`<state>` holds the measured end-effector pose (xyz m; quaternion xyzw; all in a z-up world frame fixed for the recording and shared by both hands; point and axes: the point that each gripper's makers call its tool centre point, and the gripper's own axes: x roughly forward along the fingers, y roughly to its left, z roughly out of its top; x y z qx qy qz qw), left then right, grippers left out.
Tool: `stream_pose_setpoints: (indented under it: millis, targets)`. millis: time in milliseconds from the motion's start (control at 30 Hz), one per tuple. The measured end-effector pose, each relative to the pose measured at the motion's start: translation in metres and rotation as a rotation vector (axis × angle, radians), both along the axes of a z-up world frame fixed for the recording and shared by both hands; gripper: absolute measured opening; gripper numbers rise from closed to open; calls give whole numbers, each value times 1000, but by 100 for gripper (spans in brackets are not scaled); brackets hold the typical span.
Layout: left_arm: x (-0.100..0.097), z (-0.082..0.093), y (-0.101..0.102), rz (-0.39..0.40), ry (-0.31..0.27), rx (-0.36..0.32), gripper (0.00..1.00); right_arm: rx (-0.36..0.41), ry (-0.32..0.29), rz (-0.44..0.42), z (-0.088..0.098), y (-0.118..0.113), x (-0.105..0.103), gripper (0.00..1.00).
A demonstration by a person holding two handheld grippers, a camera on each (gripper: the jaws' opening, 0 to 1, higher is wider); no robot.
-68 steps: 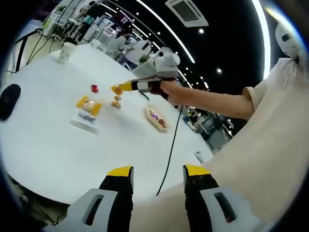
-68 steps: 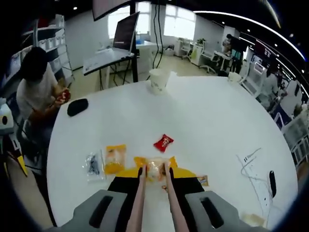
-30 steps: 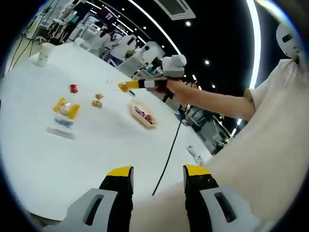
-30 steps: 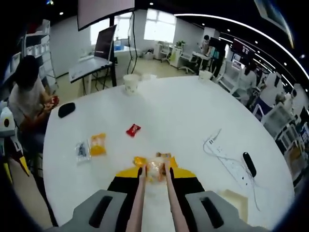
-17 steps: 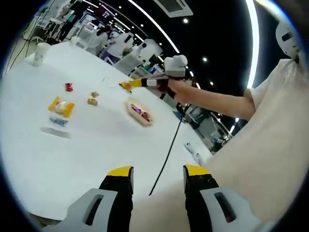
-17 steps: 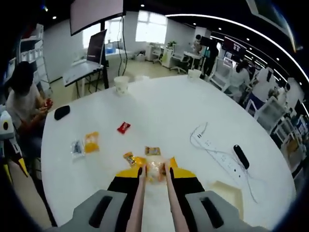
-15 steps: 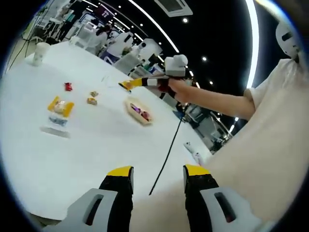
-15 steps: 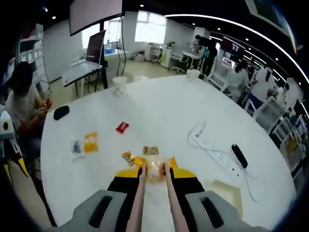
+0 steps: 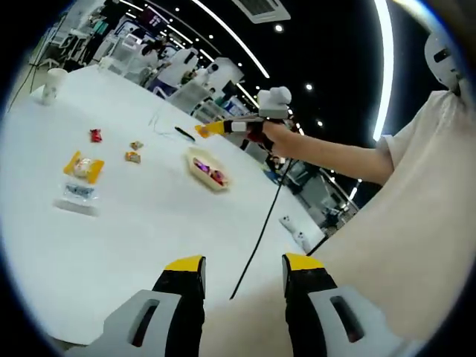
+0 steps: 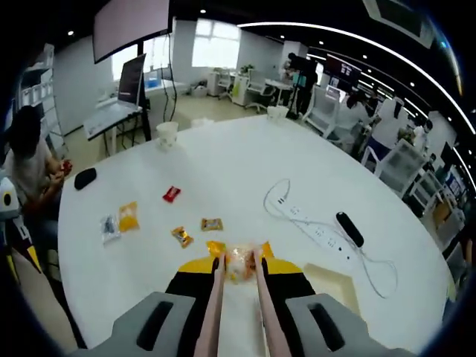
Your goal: Place the target food into the container with the food tongs after gripping and lifting it, then release it inside without dropping or visibly crushing the food.
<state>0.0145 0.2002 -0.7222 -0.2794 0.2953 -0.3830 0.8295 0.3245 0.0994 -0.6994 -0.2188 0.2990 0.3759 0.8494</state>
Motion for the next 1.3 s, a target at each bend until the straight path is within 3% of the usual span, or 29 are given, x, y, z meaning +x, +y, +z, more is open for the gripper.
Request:
stream_pose_setpoints:
  millis: [1300]
  targets:
    - [-12,4,-26,2,-11,17,40,49,-45,-173,24,-93,23,22]
